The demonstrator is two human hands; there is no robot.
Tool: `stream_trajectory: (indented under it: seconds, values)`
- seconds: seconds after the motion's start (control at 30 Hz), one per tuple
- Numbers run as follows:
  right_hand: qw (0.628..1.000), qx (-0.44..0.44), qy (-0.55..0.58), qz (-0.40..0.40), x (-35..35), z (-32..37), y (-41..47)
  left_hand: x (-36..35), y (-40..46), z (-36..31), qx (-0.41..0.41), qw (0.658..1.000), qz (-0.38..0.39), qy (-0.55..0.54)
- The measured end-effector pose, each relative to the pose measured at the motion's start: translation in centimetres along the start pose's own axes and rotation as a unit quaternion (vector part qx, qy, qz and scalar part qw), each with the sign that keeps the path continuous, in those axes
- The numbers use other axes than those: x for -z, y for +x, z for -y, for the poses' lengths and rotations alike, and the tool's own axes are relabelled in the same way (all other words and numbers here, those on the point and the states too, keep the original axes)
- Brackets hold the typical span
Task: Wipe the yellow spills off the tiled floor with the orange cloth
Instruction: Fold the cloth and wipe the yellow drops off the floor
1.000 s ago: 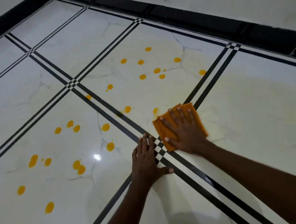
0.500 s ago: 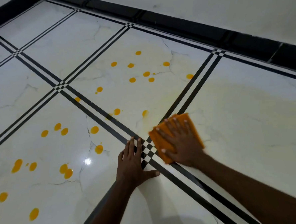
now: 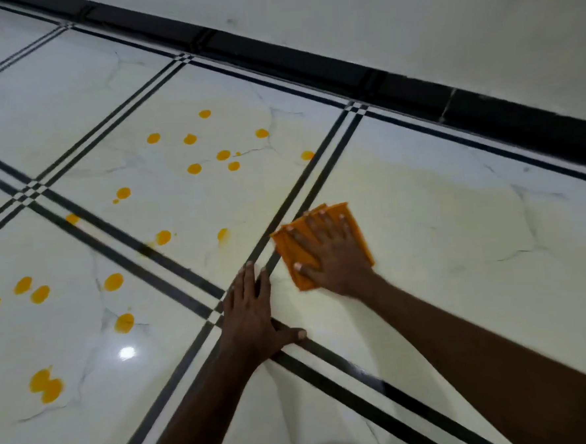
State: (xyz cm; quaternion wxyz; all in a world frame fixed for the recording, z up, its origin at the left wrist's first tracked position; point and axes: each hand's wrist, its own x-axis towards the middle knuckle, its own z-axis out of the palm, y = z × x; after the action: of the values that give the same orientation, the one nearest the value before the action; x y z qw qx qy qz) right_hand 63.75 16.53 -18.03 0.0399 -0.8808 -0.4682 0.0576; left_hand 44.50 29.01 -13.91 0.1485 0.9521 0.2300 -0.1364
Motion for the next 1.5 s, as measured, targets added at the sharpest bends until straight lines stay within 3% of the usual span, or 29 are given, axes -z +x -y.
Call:
stream_trajectory:
  seconds: [0.13,0.23,0.33,0.43,0.6,0.7,0.83,0.9,0.97,1.03,1.13,1.2,1.33,1.5]
  values:
    - [0.983,-0.181,-0.006,-0.021,1.2,-11.2,-2.4,-0.2,3.0,-4.0,-0.068,0.998,-0.004,0.008]
    - [0.965,-0.26,0.017,-0.009,2.4,-13.9,-1.0,-0.5,5.3,-7.3,-0.107,0.994,0.01,0.028]
    - [0.967,-0.25,0.052,0.0,3.4,-12.3,1.7,-1.1,6.4,-8.7,-0.116,0.991,0.035,0.05]
    - [0.973,-0.227,0.037,0.006,3.7,-15.6,0.1,-1.6,7.0,-8.6,-0.126,0.99,0.024,0.055]
    - [0.898,-0.433,0.043,-0.065,2.8,-24.7,-10.5,-0.9,7.1,-8.1,-0.137,0.986,0.044,0.089]
    - [0.875,-0.478,0.058,-0.048,2.1,-20.0,-13.8,-1.0,6.7,-9.0,-0.129,0.988,0.042,0.077]
    - [0.936,-0.337,0.042,-0.088,-0.2,-8.3,-8.7,-0.5,6.7,-9.1,-0.123,0.988,0.054,0.082]
    - [0.961,-0.263,0.056,-0.06,0.8,-9.3,-4.8,-0.2,6.8,-8.7,-0.133,0.987,0.057,0.077]
    - [0.96,-0.274,0.045,-0.033,1.7,-13.3,-3.7,0.0,6.9,-7.9,-0.139,0.986,0.045,0.083]
    - [0.934,-0.351,0.033,-0.064,1.4,-16.6,-5.7,0.1,6.8,-7.3,-0.133,0.987,0.037,0.083]
    - [0.904,-0.417,0.019,-0.09,0.5,-13.9,-10.4,-0.1,6.5,-7.5,-0.121,0.989,0.043,0.076]
    - [0.925,-0.369,0.036,-0.085,-0.1,-8.3,-10.3,0.5,6.6,-7.6,-0.122,0.987,0.074,0.068]
    - [0.979,-0.184,0.08,-0.041,0.7,-2.6,-2.4,4.9,8.1,-6.4,-0.128,0.978,0.127,0.107]
    - [0.986,-0.146,0.052,0.067,3.2,1.7,1.8,14.0,7.5,-2.5,-0.037,0.977,0.164,0.131]
